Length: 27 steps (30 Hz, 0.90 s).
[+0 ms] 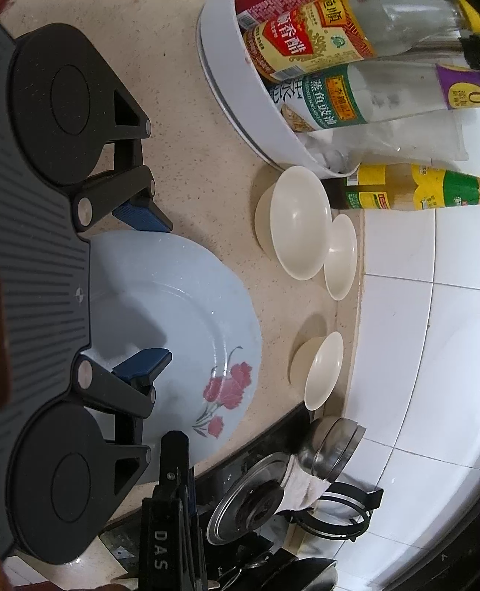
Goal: Organize plates and bowls
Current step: 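Lower the pink-flowered plate onto the counter and open the left gripper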
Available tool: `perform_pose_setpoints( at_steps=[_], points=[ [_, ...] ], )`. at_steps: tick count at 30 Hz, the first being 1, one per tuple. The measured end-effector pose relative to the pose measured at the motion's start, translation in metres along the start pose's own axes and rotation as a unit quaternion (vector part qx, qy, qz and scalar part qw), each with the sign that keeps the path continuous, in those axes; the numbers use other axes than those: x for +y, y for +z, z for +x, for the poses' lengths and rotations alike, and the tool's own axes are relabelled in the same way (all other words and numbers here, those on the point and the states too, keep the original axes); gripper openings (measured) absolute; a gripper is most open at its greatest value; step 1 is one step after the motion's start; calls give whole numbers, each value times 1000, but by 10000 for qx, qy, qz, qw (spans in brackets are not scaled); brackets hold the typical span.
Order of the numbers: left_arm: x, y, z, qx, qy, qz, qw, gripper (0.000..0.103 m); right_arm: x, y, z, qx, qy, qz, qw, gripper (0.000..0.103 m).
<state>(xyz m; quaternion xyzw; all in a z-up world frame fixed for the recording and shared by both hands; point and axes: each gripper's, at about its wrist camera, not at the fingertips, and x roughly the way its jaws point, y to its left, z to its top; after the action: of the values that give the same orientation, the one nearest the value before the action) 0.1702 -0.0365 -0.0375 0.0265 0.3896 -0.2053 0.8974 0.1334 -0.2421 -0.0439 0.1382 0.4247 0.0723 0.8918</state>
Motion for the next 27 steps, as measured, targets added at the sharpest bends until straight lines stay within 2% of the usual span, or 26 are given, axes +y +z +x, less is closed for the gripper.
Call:
perform_pose_setpoints(
  at_steps=[6,10,16,22,27],
  points=[
    [6,5,0,-92,-82,-70,9999,66,-2,3,7,-38,-166,-97,9998,34],
    [11,14,-5,-284,-24,-64,9996,71,2,10,1,-321,-190,-232,9990,34],
    [29,24,-1,-336,152,-219,9991,75,-8,14,8,-155,-176,-6,9997,35],
    [44,37,6,-344,238,-332,9986,82,-8,20,9,-196,-193,-44,9996,36],
    [57,53,19,-321,370,-530,9974,85,-6,44,15,-165,-125,-154,9997,36]
  ],
)
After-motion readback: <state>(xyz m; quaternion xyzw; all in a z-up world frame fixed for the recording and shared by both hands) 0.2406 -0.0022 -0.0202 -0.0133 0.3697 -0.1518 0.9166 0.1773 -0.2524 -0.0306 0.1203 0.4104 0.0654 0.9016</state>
